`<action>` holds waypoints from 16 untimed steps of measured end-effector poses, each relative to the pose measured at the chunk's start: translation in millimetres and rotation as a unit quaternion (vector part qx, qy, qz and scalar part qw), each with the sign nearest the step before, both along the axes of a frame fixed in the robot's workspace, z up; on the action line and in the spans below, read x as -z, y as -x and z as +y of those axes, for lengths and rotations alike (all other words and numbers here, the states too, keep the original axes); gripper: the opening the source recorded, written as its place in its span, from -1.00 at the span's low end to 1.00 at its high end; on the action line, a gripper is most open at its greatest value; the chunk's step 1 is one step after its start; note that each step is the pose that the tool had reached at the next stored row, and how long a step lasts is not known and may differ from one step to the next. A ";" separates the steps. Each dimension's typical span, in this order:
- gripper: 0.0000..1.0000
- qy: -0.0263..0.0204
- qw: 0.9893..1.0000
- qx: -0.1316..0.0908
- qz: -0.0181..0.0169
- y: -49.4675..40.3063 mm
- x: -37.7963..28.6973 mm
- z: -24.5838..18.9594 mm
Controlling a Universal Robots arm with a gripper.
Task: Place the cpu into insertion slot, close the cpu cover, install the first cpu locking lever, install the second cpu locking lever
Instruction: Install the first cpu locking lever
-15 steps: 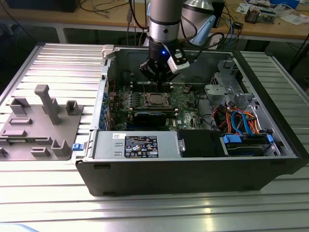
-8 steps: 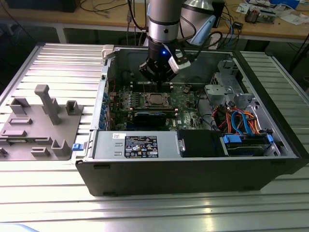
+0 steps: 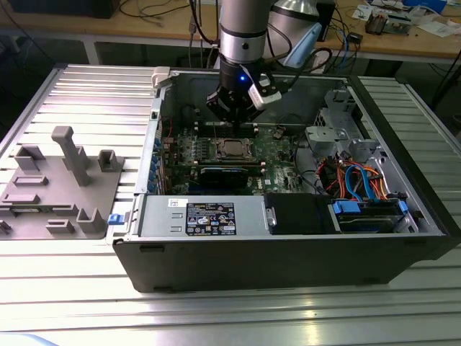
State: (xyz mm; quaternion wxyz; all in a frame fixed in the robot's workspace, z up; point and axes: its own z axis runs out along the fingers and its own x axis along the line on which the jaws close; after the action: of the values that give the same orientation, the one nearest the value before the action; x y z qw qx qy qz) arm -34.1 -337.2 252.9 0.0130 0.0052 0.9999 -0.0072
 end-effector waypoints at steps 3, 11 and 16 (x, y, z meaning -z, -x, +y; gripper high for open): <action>-0.79 0.000 1.000 0.000 0.000 6.0 0.0 0.0; -0.79 0.000 1.000 0.000 0.000 38.8 0.0 0.0; -0.79 0.000 1.000 0.001 0.000 47.6 0.0 1.6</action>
State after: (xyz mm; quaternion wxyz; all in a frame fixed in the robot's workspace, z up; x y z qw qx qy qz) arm -81.7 -335.6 252.9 0.0130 0.0063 0.9999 -0.0070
